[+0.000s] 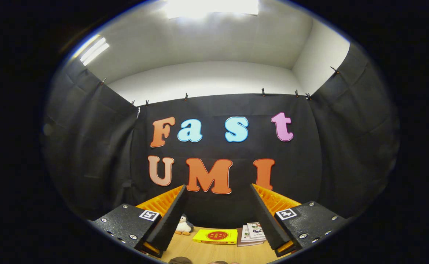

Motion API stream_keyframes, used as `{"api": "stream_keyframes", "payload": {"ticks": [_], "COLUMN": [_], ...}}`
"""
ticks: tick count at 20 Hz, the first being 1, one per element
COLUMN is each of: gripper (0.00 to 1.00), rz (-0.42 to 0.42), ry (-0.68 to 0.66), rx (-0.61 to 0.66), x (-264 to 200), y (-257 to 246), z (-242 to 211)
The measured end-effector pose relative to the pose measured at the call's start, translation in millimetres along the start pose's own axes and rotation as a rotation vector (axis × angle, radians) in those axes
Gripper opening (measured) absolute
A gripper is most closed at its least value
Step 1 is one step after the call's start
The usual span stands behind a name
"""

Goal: Open the storage box then place both shoes into the box .Put the left shoe in first, then the right shoe, with the right side of both shoes facing outward in a uniform manner.

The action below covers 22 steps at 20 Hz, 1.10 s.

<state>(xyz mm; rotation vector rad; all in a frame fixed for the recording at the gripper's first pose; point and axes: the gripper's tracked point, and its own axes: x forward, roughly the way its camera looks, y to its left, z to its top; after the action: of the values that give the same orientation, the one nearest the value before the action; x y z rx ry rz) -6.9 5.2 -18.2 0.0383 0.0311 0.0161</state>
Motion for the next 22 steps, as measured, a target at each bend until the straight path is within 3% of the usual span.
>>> {"api": "stream_keyframes", "payload": {"ticks": [3,6,15,19,22], "gripper": [0.99,0.99,0.97,0.97,0.97], "rz": [0.038,0.135,0.319,0.377,0.468], "ry": [0.048,0.158,0.644,0.827,0.954], "rx": [0.028,0.129,0.528,0.594,0.640], "x": [0.9,-1.7,-22.4,-40.7,-62.1], "y": [12.2,40.4,114.1,147.5,182.6], "z": [-16.2,-52.4,-187.2,-241.7,-278.1]}}
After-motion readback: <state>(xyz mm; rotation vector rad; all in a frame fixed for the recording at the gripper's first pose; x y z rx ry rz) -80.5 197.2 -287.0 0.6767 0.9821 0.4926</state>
